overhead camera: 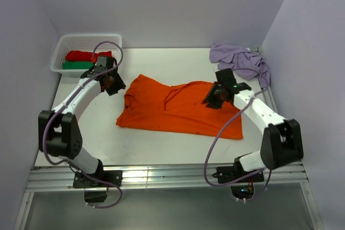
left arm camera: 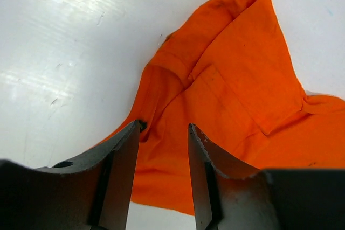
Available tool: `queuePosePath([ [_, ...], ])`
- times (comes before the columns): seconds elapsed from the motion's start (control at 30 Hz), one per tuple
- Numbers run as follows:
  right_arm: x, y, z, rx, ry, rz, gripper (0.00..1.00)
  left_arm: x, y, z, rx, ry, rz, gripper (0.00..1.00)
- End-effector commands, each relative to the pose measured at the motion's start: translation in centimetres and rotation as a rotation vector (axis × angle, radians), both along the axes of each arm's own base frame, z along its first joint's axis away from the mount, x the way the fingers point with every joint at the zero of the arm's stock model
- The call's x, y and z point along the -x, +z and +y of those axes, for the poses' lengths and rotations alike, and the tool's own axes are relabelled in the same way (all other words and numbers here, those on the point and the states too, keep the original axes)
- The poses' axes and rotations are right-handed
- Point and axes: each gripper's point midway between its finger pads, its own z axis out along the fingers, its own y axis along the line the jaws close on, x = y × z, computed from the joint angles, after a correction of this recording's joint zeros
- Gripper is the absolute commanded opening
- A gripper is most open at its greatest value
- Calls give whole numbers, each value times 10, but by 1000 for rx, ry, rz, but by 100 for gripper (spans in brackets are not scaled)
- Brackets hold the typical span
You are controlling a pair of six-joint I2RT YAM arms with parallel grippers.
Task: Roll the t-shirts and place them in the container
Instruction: Fold the tshirt
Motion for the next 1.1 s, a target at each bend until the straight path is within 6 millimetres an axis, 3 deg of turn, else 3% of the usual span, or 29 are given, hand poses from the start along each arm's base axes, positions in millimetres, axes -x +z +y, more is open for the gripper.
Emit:
queuePosePath([
  [0.0,-34,23,63,-132,96,-113,33,-28,4,-15,39,-105,-45,46],
  [0.03,-38,21,95,-176,170,-117,29,-32,4,-21,63,-137,-45,46],
  [0.07,-40,20,112,-205,201,-112,22,-39,8,-21,68,-138,-58,47],
  [0.1,-40,6,127,-212,231,-77,20,-45,1,-23,76,-148,-50,47],
  [0.13,-42,15,153,-244,291,-105,14,-48,0,-26,88,-169,-50,48],
  [0.17,-42,15,167,-255,324,-110,11,-56,5,-25,84,-161,-66,50],
  [0.2,-48,12,183,-267,351,-113,8,-62,-2,-26,82,-164,-56,51],
  [0.23,-42,11,200,-283,394,-110,3,-65,-1,-31,101,-194,-62,52],
  [0.37,-35,-2,236,-321,467,-81,0,-87,0,-42,133,-239,-83,53],
  [0.6,-16,-44,256,-299,501,13,0,-99,-28,-59,186,-316,-51,51],
  [0.9,-4,-81,252,-234,505,97,0,-89,-66,-74,181,-381,21,49],
  [1.07,0,-91,251,-230,509,126,0,-83,-84,-78,175,-384,62,46],
])
